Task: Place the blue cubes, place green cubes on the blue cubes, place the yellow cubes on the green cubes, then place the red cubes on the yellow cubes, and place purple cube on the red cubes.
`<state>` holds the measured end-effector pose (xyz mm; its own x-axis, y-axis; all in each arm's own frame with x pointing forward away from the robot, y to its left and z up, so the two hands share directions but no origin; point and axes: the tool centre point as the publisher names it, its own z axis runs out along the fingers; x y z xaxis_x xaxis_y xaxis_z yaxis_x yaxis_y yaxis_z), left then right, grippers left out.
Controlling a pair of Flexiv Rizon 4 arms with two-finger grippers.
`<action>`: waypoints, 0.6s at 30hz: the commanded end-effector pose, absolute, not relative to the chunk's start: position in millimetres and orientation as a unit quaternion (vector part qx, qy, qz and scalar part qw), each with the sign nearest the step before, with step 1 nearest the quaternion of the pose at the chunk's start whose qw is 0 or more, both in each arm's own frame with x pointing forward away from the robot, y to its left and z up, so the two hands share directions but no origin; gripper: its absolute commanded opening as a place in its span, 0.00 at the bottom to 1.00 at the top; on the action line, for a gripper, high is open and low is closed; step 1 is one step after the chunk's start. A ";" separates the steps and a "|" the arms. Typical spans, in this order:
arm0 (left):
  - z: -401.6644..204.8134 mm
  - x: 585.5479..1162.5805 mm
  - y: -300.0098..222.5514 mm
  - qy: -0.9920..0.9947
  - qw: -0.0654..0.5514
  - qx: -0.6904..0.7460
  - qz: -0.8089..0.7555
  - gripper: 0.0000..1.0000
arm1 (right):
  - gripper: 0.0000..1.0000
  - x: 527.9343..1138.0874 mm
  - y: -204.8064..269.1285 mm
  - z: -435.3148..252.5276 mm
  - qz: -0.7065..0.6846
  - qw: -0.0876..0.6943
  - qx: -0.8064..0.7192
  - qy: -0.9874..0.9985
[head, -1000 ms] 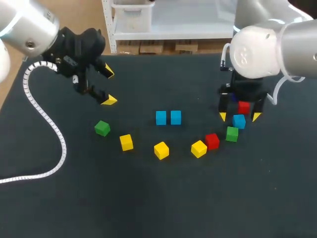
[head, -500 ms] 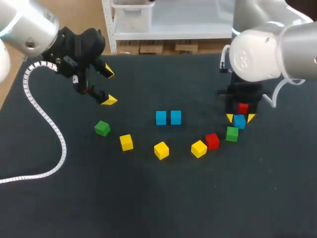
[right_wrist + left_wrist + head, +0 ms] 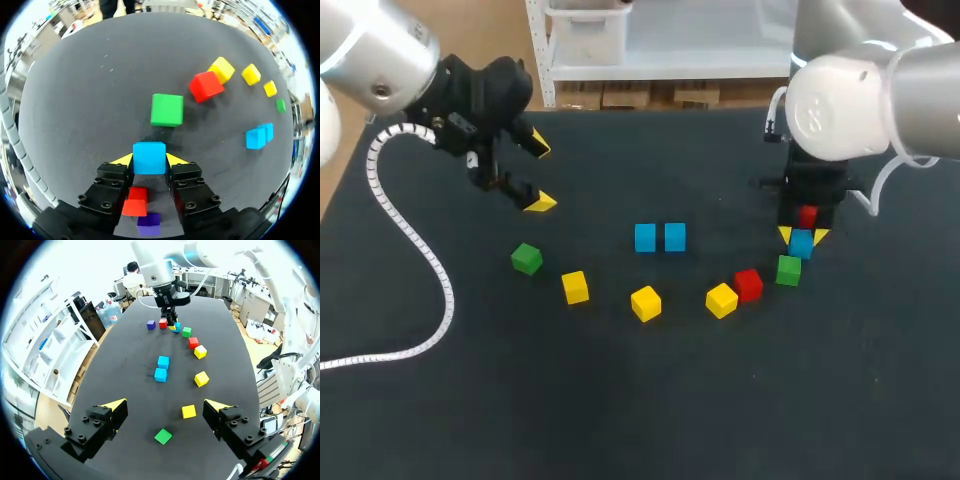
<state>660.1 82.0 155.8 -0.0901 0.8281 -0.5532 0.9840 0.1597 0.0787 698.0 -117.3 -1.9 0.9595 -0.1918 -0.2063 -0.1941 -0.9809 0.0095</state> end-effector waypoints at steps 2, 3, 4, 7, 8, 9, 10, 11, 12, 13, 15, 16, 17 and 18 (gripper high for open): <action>155.6 661.1 82.4 0.720 0.245 0.629 -0.160 1.00 | 0.00 691.1 -116.9 17.6 0.121 0.035 -0.974 0.186; 155.6 661.1 82.4 0.720 0.245 0.629 -0.160 1.00 | 0.00 688.9 -115.4 20.0 0.128 0.045 -0.968 0.213; 155.6 661.1 82.4 0.720 0.245 0.629 -0.160 1.00 | 0.00 687.0 -114.2 22.4 0.133 0.056 -0.960 0.241; 155.6 661.1 82.4 0.720 0.245 0.629 -0.160 1.00 | 0.00 684.6 -112.1 23.8 0.128 0.075 -0.929 0.339; 155.6 661.1 82.4 0.720 0.245 0.629 -0.160 1.00 | 0.00 685.7 -112.2 23.6 0.129 0.083 -0.912 0.381; 155.6 661.1 82.4 0.720 0.245 0.629 -0.160 1.00 | 0.00 686.0 -112.4 24.4 0.146 0.091 -0.897 0.407; 155.6 661.1 82.4 0.720 0.245 0.629 -0.160 1.00 | 0.00 685.8 -112.3 26.0 0.143 0.100 -0.886 0.429; 155.6 661.1 82.4 0.720 0.245 0.629 -0.160 1.00 | 0.00 686.2 -112.4 27.2 0.144 0.100 -0.874 0.453; 155.6 661.1 82.4 0.720 0.245 0.629 -0.160 1.00 | 0.00 686.2 -112.2 27.7 0.155 0.102 -0.866 0.464; 155.6 661.1 82.4 0.720 0.245 0.629 -0.160 1.00 | 0.00 686.9 -112.2 29.0 0.154 0.105 -0.855 0.484; 155.6 661.1 82.4 0.720 0.245 0.629 -0.160 1.00 | 0.00 688.4 -113.4 31.4 0.169 0.110 -0.837 0.509; 155.6 661.1 82.4 0.720 0.245 0.629 -0.160 1.00 | 0.00 690.0 -114.5 31.6 0.182 0.115 -0.826 0.521; 155.6 661.1 82.4 0.720 0.245 0.629 -0.160 1.00 | 0.00 690.2 -115.0 32.2 0.197 0.115 -0.821 0.523; 155.6 661.1 82.4 0.720 0.245 0.629 -0.160 1.00 | 0.00 690.7 -116.0 32.8 0.210 0.123 -0.809 0.536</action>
<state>660.1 82.0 155.8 -0.0902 0.8281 -0.5532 0.9840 0.1597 0.0787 690.6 -109.4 31.5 0.6615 -0.6732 -0.3305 -0.7209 -0.6923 -0.0330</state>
